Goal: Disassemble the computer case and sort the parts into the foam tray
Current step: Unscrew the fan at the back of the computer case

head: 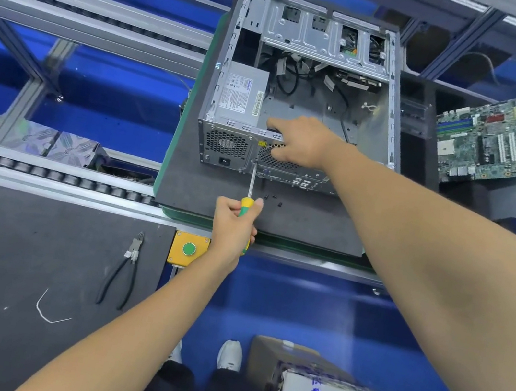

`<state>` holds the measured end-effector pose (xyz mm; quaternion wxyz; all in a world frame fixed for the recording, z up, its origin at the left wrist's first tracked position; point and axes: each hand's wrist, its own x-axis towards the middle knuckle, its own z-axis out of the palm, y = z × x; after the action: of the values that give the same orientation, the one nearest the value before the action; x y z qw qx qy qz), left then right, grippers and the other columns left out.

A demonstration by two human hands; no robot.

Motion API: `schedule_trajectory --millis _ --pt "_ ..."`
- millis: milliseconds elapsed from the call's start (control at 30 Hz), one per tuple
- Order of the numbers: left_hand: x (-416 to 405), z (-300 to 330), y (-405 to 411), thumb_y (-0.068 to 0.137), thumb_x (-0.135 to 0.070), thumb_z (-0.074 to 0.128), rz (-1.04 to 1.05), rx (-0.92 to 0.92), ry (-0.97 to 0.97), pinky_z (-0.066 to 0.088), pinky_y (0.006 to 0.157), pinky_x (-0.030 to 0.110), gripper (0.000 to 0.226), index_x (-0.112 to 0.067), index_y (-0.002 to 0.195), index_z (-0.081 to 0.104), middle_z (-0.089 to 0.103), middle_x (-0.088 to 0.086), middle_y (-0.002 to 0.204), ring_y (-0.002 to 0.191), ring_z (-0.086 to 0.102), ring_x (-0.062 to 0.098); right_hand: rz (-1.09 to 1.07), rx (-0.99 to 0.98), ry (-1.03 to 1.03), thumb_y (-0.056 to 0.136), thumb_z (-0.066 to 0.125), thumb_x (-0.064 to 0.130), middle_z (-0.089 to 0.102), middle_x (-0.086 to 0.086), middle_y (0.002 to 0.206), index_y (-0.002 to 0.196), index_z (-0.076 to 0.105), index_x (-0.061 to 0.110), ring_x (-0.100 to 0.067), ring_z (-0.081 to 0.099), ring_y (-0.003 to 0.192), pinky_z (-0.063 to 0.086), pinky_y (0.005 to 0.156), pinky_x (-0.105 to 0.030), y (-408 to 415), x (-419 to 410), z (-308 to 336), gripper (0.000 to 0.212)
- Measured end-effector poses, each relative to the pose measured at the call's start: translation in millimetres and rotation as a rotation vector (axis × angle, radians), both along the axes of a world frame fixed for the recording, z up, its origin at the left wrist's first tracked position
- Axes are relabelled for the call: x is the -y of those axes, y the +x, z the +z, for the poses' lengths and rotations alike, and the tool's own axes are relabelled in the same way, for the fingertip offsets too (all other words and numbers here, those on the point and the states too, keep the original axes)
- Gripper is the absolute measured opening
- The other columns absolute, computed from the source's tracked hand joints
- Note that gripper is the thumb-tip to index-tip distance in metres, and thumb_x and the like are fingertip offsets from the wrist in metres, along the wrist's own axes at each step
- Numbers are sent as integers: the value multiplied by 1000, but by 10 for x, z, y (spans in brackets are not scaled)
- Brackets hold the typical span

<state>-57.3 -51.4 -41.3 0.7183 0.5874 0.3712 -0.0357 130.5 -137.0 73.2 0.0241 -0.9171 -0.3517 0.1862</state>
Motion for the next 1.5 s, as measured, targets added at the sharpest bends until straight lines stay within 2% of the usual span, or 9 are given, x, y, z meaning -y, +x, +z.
schedule_trajectory --millis 167,267,567,700,833,933,1033,1200,1500 --pt "-1 -56 0 93 -50 71 6 32 40 53 51 25 42 -14 96 49 62 5 84 59 68 10 -6 -6 6 91 62 29 44 8 60 141 50 18 -7 40 61 27 55 -30 12 7 -18 52" --pt "7 -67 -6 98 -50 64 -1 10 -41 57 58 29 40 -11 97 53 63 3 86 67 72 11 -3 -7 15 91 62 30 44 10 60 146 48 20 -20 46 67 31 61 -31 19 1 -15 57" --pt "-46 96 41 108 -50 38 -44 -48 -235 43 57 28 52 -11 95 69 56 -1 70 56 47 13 23 11 23 91 60 33 51 9 63 151 44 20 -25 53 82 37 72 -33 46 8 -68 63" --pt "-53 80 33 104 -54 48 -117 -18 -42 41 44 22 38 -16 103 51 55 4 80 49 47 5 28 24 14 92 60 32 49 7 59 152 44 19 -23 51 75 34 69 -33 54 9 -70 63" --pt "-35 10 -24 97 -39 68 -77 89 116 48 50 24 32 -18 103 45 59 5 92 56 56 4 27 21 13 92 60 31 48 7 58 150 46 18 -15 48 63 34 61 -31 53 30 -65 61" --pt "-52 -24 -33 95 -37 72 -28 101 132 51 51 26 30 -17 99 50 63 3 87 59 60 7 22 26 12 92 60 31 48 5 58 144 49 16 -6 44 60 31 57 -31 47 40 -62 56" --pt "-70 -42 -27 94 -37 73 -33 102 126 52 51 26 31 -16 99 52 63 2 84 58 60 5 34 26 20 91 60 29 50 1 62 138 47 16 -16 51 62 31 55 -33 30 51 -57 50" --pt "-93 -50 -28 93 -38 74 -39 99 104 54 52 26 31 -17 98 52 63 1 82 57 61 4 52 55 50 87 61 26 50 -7 66 102 21 24 -27 46 57 28 50 -35 -2 104 -64 43" --pt "-79 -61 -62 92 -42 75 26 108 75 58 55 26 28 -18 98 61 72 1 85 69 75 12 130 169 64 87 59 28 48 -5 60 113 29 28 -27 47 55 31 50 -35 22 111 -137 40"
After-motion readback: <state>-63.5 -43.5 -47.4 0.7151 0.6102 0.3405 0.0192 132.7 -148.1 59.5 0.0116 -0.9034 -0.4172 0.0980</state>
